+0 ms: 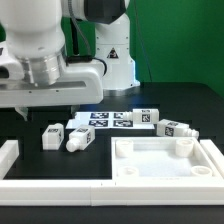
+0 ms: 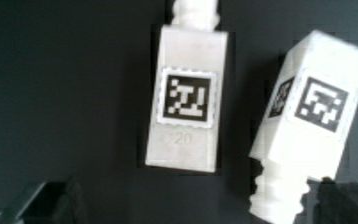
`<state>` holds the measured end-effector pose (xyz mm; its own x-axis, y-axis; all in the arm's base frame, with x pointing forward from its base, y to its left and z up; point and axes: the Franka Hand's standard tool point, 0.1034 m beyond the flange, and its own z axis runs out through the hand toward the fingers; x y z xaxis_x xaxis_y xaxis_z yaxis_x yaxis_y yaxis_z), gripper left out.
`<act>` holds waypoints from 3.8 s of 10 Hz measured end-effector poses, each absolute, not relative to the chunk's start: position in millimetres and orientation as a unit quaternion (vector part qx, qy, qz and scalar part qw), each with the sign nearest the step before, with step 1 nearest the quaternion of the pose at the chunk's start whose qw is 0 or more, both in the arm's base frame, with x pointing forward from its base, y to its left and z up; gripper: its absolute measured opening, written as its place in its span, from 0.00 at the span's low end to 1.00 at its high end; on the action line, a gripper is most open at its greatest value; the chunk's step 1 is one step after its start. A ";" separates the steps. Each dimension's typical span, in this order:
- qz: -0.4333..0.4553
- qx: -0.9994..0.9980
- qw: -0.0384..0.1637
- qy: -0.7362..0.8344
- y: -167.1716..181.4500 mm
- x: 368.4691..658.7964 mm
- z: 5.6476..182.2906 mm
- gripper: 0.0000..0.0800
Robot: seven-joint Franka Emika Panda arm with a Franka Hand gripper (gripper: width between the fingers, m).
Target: Assemble one leg
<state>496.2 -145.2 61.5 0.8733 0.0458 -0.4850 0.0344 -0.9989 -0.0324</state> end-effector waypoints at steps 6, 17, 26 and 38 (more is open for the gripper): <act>0.358 -0.933 0.016 0.013 -153.4 478.9 41.2 0.81; 0.437 -0.899 0.022 0.020 -157.9 480.0 35.7 0.81; 0.467 -0.884 0.021 0.019 -155.9 472.2 25.0 0.81; 0.451 -0.892 0.018 0.005 -153.9 477.8 13.1 0.81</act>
Offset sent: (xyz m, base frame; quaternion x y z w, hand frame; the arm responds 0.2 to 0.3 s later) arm 0.0000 0.0000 0.0000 0.0000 -0.1296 0.0000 0.9916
